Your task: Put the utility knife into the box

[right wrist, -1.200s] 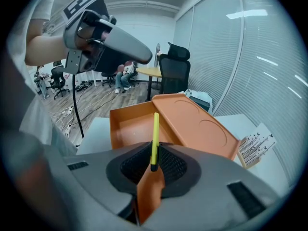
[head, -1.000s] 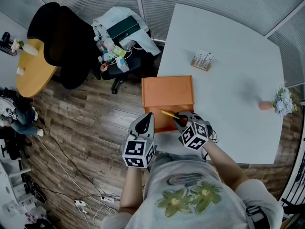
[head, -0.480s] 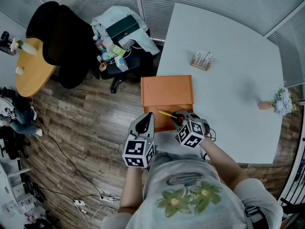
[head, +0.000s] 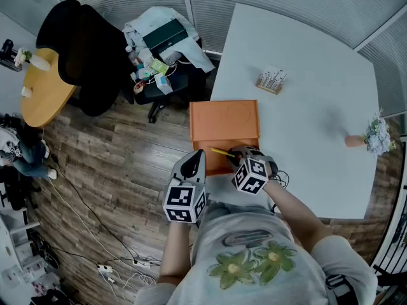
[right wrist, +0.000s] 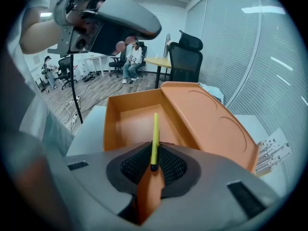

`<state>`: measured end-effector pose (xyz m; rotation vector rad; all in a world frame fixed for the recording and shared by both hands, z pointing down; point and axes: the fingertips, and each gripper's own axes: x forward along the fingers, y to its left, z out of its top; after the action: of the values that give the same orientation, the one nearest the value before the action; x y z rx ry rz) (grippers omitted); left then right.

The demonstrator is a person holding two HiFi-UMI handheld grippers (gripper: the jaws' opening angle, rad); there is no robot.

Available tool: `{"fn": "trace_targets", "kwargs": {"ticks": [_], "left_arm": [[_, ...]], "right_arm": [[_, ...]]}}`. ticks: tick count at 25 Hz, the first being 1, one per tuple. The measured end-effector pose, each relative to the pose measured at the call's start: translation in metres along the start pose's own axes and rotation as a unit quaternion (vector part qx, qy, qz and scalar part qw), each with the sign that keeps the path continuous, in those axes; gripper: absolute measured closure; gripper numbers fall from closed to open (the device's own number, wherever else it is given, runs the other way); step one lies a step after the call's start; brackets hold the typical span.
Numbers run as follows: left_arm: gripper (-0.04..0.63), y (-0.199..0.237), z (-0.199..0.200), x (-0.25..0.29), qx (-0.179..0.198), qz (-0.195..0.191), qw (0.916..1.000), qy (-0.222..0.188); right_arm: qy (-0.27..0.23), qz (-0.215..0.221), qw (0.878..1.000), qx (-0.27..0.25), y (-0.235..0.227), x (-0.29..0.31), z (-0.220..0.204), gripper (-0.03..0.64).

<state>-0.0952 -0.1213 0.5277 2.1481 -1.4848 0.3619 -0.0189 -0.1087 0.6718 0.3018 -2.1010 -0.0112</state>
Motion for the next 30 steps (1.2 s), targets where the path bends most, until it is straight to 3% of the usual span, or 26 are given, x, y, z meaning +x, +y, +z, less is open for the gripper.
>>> {"fn": "trace_targets", "kwargs": {"ticks": [30], "left_arm": [[0.594, 0.006, -0.004, -0.003, -0.008, -0.003, 1.0, 0.001]], "right_arm": [[0.052, 0.028, 0.998, -0.025, 0.008, 0.022, -0.011, 0.548]]}}
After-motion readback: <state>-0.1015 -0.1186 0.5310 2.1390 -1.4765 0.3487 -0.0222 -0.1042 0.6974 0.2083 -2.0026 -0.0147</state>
